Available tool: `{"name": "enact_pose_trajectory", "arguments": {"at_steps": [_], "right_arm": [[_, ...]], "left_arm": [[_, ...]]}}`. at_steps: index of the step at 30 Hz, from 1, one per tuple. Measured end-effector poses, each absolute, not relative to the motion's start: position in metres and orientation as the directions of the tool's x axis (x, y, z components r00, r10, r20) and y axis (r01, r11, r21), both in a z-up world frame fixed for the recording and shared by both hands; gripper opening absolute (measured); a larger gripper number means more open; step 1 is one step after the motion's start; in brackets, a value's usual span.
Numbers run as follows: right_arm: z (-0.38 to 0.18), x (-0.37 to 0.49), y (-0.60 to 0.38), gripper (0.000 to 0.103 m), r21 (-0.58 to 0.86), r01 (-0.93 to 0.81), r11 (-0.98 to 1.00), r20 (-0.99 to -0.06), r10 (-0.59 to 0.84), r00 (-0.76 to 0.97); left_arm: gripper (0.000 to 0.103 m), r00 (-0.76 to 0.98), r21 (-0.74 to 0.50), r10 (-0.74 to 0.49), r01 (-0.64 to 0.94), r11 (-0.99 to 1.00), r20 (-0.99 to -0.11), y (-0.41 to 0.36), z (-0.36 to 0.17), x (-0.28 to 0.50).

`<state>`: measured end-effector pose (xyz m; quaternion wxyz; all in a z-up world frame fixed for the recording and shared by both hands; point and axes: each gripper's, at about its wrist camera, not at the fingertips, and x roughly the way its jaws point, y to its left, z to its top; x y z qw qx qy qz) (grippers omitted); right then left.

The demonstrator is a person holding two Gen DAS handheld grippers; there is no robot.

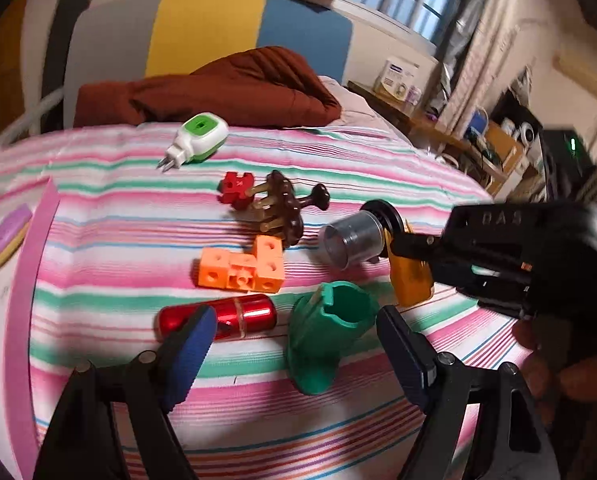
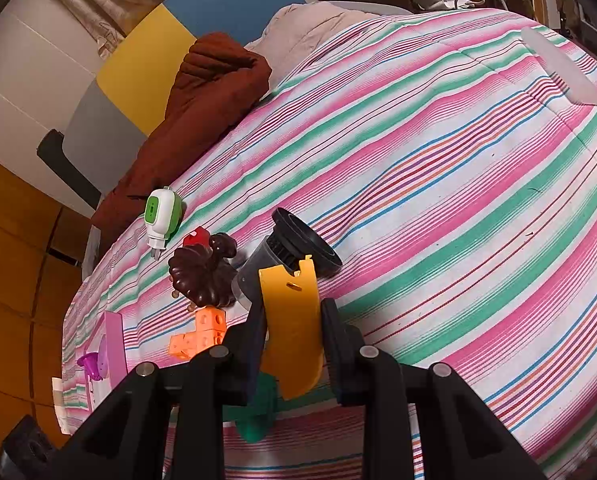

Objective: Organize rigid objects
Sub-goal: 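Grasp the green cup with the left tool while the right tool holds the yellow piece, then carry the green cup into the tray and release it with the left tool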

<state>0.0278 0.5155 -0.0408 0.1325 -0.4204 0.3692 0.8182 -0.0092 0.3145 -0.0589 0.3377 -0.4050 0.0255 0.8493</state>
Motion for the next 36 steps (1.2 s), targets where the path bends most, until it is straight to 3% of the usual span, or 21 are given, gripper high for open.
{"name": "enact_pose_trajectory", "arguments": {"at_steps": [4, 7, 9, 22, 36], "right_arm": [[-0.041, 0.027, 0.515, 0.026, 0.489, -0.528, -0.695, -0.788, -0.093, -0.608], [-0.041, 0.027, 0.515, 0.026, 0.482, -0.529, -0.698, -0.790, -0.085, -0.607], [-0.041, 0.028, 0.515, 0.026, 0.483, -0.532, -0.696, -0.790, -0.085, -0.607], [-0.040, 0.024, 0.509, 0.026, 0.451, -0.518, -0.727, -0.804, -0.077, -0.590], [-0.034, 0.008, 0.470, 0.026, 0.388, -0.362, -0.847, -0.804, -0.119, -0.583]], "left_arm": [[0.076, -0.437, -0.171, 0.535, -0.637, -0.752, -0.723, 0.330, -0.063, -0.005], [0.058, -0.439, -0.109, 0.512, -0.672, -0.733, -0.739, 0.341, -0.067, -0.003], [0.036, -0.422, -0.073, 0.497, -0.703, -0.707, -0.758, 0.347, -0.072, -0.002], [0.036, -0.383, -0.208, 0.568, -0.666, -0.716, -0.728, 0.286, -0.072, 0.012], [0.036, -0.430, -0.201, 0.567, -0.645, -0.738, -0.702, 0.225, -0.056, 0.021]]}}
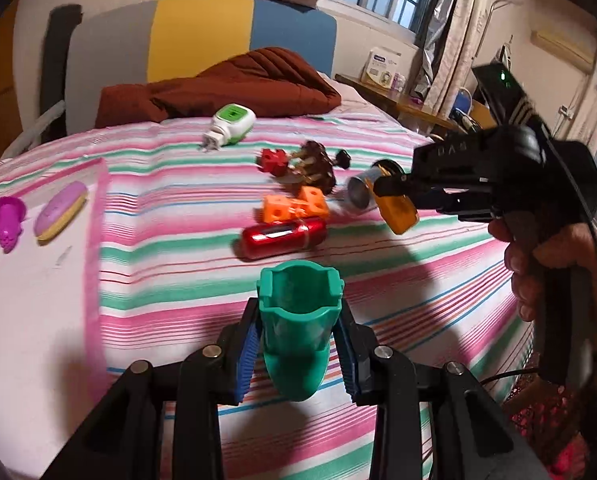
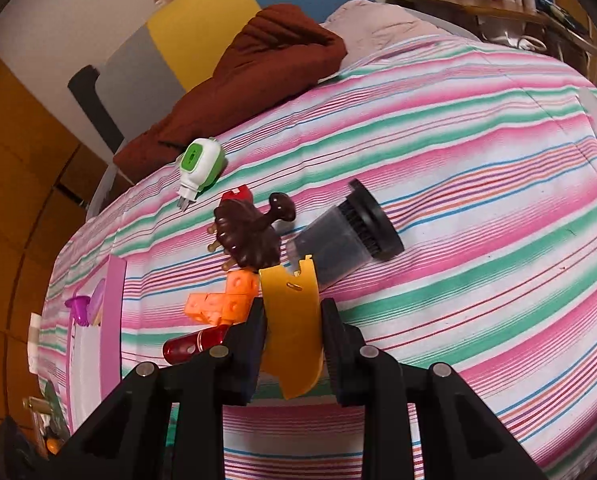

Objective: Organize rigid objects
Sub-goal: 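Carry the green cup into the tray and release it with the left tool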

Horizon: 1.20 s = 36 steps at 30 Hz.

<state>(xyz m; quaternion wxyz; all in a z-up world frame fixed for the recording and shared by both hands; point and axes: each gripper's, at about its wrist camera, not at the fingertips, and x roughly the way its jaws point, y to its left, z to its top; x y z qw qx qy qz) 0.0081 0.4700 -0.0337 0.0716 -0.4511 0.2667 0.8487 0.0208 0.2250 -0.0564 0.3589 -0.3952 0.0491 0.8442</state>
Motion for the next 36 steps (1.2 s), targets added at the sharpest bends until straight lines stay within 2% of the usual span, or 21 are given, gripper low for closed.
{"name": "enact_pose_trajectory", "arguments": {"at_steps": [14, 21, 31, 36], "right_arm": [[-0.032, 0.009, 0.462, 0.026, 0.370, -0.332, -0.868, -0.798, -0.114, -0.592], [-0.030, 0.008, 0.458, 0.026, 0.356, -0.321, -0.878, -0.793, -0.102, -0.600], [-0.029, 0.010, 0.458, 0.026, 0.350, -0.335, -0.875, -0.796, -0.090, -0.599], [-0.031, 0.009, 0.460, 0.026, 0.345, -0.345, -0.873, -0.800, -0.082, -0.594]], "left_arm": [[0.036, -0.508, -0.272, 0.532, -0.500, -0.823, -0.677, 0.140, -0.040, -0.014], [0.036, -0.575, -0.271, 0.460, -0.386, -0.882, -0.676, 0.087, -0.037, -0.048], [0.036, -0.593, -0.200, 0.299, -0.229, -0.953, -0.747, 0.030, -0.060, -0.106], [0.036, -0.589, -0.151, 0.248, -0.209, -0.966, -0.769, 0.024, -0.064, -0.124]]}}
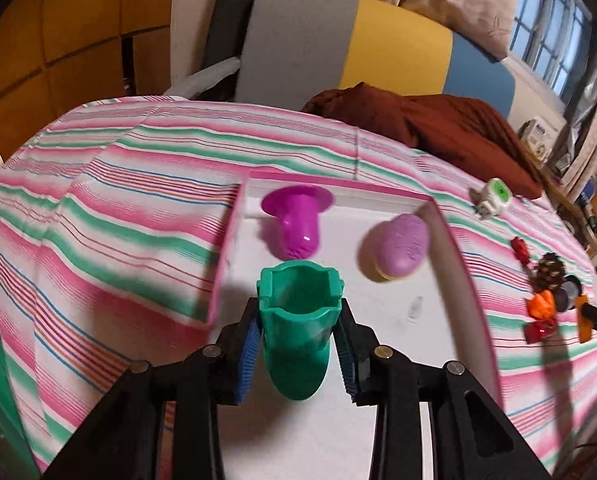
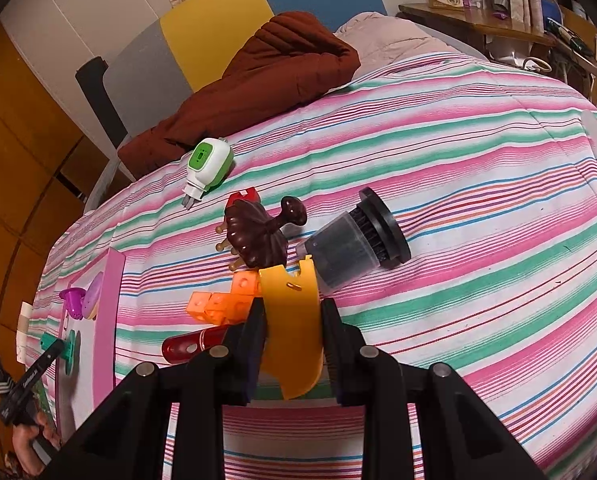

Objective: Organize rigid objects
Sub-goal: 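Carry the green cup into the tray and release it with the left tool, then lower the yellow piece into the tray and open the right tool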

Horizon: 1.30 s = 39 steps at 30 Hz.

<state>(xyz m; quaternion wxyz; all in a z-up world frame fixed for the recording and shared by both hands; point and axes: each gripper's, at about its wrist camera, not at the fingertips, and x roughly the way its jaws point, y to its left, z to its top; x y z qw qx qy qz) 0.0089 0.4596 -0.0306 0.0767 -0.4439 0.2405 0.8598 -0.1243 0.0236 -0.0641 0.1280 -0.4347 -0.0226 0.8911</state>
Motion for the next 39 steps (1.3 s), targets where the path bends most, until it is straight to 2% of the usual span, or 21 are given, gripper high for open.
{"name": "enact_pose_trajectory", "arguments": {"at_steps": [9, 13, 16, 18, 20, 21, 24, 30, 39], "right_arm": [[-0.032, 0.007, 0.461, 0.026, 0.341, -0.352, -0.872, -0.804, -0.077, -0.590], [-0.032, 0.007, 0.462, 0.026, 0.342, -0.351, -0.872, -0.805, -0.078, -0.589], [-0.032, 0.007, 0.463, 0.026, 0.343, -0.351, -0.871, -0.804, -0.079, -0.590], [-0.032, 0.007, 0.463, 0.026, 0.343, -0.352, -0.871, -0.804, -0.078, -0.590], [-0.032, 0.008, 0.464, 0.026, 0.344, -0.353, -0.870, -0.804, -0.079, -0.589], [-0.033, 0.008, 0.464, 0.026, 0.344, -0.353, -0.870, -0.804, -0.079, -0.589], [-0.032, 0.008, 0.463, 0.026, 0.341, -0.351, -0.872, -0.803, -0.077, -0.591], [-0.028, 0.009, 0.458, 0.026, 0.332, -0.332, -0.883, -0.795, -0.073, -0.603], [-0.017, 0.009, 0.434, 0.026, 0.322, -0.207, -0.924, -0.771, -0.129, -0.624]], "left_arm": [[0.036, -0.587, -0.090, 0.183, -0.185, -0.979, -0.788, 0.023, -0.069, -0.151], [0.037, -0.556, -0.121, 0.189, -0.157, -0.980, -0.810, 0.019, -0.074, -0.161], [0.049, -0.582, -0.178, 0.232, -0.149, -0.973, -0.779, 0.014, -0.069, -0.156], [0.069, -0.608, -0.188, 0.243, -0.155, -0.970, -0.756, 0.015, -0.064, -0.146], [0.084, -0.654, -0.150, 0.203, -0.137, -0.979, -0.729, 0.015, -0.057, -0.132], [0.086, -0.679, -0.137, 0.188, -0.129, -0.982, -0.709, 0.015, -0.054, -0.123], [0.088, -0.688, -0.151, 0.195, -0.124, -0.981, -0.699, 0.011, -0.053, -0.108], [0.090, -0.650, -0.259, 0.248, -0.082, -0.962, -0.718, 0.003, -0.061, -0.085], [0.094, -0.649, -0.279, 0.268, -0.089, -0.956, -0.712, 0.005, -0.058, -0.063]]}}
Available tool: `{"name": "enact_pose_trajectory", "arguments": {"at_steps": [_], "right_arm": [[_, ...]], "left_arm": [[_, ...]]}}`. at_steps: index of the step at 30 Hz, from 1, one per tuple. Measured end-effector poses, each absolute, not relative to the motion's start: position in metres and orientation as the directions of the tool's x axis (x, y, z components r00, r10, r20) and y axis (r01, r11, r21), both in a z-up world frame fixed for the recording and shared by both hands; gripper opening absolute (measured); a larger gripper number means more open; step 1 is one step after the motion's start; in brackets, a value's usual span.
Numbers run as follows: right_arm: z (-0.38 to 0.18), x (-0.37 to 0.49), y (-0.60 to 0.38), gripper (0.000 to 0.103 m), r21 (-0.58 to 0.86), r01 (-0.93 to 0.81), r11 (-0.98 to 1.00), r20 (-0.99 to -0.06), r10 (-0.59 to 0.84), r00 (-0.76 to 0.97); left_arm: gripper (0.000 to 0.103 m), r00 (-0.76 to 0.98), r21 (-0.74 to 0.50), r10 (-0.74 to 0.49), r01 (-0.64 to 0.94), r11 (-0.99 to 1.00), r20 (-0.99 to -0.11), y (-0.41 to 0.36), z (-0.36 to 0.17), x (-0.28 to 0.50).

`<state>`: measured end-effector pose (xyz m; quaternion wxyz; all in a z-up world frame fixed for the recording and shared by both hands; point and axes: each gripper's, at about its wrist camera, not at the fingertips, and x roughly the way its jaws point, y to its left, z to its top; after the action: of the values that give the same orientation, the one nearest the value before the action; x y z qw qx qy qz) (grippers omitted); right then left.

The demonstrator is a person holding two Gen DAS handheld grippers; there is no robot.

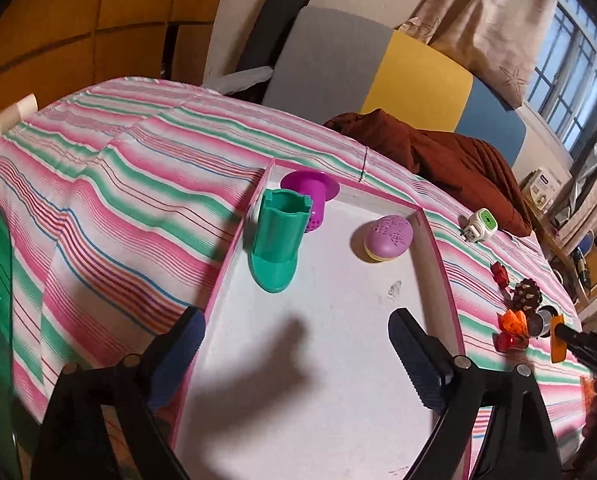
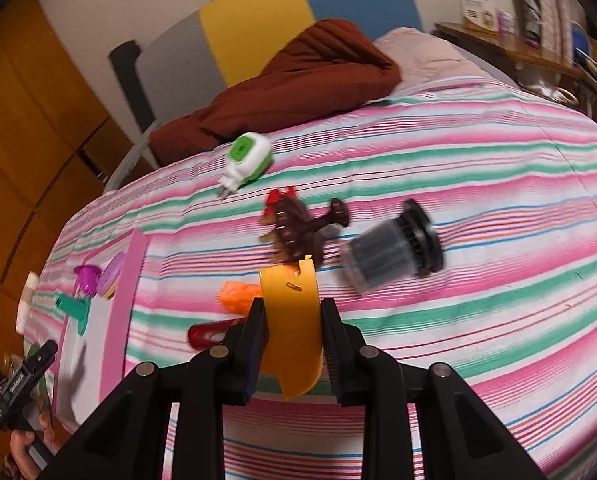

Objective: Organize rigid objects
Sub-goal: 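Lower the yellow piece into the tray and open the right tool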

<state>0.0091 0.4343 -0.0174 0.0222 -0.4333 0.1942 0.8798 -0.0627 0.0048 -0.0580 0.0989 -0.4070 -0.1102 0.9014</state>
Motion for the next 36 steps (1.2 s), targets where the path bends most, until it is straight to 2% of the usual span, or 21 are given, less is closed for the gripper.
{"name": "enact_pose_trajectory", "arguments": {"at_steps": [6, 15, 24, 29, 36], "right_arm": [[-0.017, 0.007, 0.407, 0.026, 0.448, -0.146, -0.882, -0.735, -0.270, -0.622], [-0.008, -0.026, 0.308, 0.026, 0.489, 0.027, -0.872, -0.722, -0.422, -0.548], [-0.009, -0.077, 0.219, 0.026, 0.499, 0.110, -0.860, -0.736, -0.487, -0.470], [-0.015, -0.117, 0.186, 0.026, 0.526, 0.077, -0.847, -0.746, -0.503, -0.437], [-0.027, -0.158, 0.164, 0.026, 0.473, 0.002, -0.881, -0.788, -0.424, -0.446]], "left_arm": [[0.094, -0.659, -0.242, 0.267, -0.131, -0.961, -0.703, 0.007, -0.056, -0.055], [0.096, -0.647, -0.227, 0.279, -0.164, -0.960, -0.710, 0.010, -0.054, -0.045], [0.100, -0.669, -0.168, 0.249, -0.184, -0.968, -0.700, 0.006, -0.048, -0.031], [0.100, -0.673, -0.157, 0.233, -0.173, -0.972, -0.702, -0.003, -0.045, -0.029], [0.101, -0.666, -0.176, 0.226, -0.143, -0.974, -0.711, -0.021, -0.047, -0.024]]}}
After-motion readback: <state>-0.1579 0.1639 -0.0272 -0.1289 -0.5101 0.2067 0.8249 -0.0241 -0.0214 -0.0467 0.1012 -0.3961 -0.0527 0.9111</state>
